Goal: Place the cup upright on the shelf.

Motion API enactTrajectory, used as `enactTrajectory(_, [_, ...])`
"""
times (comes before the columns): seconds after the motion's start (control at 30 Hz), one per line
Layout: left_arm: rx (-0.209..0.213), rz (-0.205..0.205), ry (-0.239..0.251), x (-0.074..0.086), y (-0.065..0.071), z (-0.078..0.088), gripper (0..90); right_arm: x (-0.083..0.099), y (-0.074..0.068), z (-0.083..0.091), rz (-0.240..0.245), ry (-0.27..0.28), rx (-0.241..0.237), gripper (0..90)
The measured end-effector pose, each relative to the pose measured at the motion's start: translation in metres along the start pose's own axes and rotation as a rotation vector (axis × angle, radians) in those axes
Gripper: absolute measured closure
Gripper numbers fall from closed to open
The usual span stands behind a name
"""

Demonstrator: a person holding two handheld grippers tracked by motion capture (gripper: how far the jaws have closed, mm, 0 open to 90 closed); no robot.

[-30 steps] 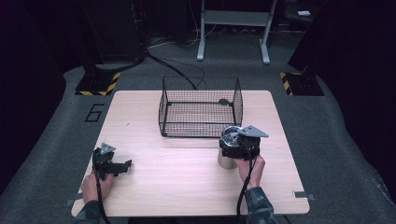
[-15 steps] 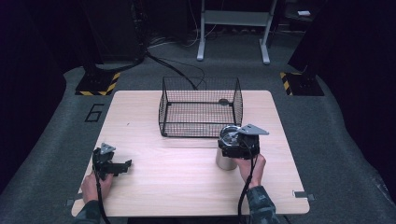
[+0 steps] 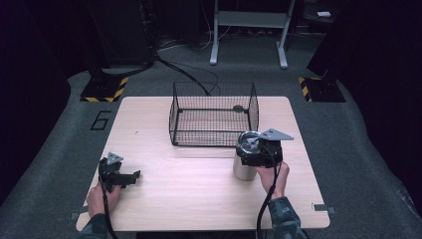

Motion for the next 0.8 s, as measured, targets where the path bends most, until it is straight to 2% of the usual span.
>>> enactTrajectory(0.23, [0.002, 0.008, 0.001, 0.0, 0.001, 0.0, 0.1, -0.012, -0.002, 0.008, 0.021, -0.001, -0.01, 3.4])
enactTrajectory(0.8, [0.002, 0.008, 0.001, 0.0, 0.001, 0.0, 0.1, -0.034, -0.001, 0.019, 0.03, -0.001, -0.038, 3.5])
Point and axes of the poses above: each handheld gripper's, and its own axes: z roughly backward along the jaws, x roughly out of its underside, y roughly to its right, the point moved 8 cm from there along -z, roughly forward along the jaws, and after that the axes turned 4 degrees about -y, right-handed, at the moved point
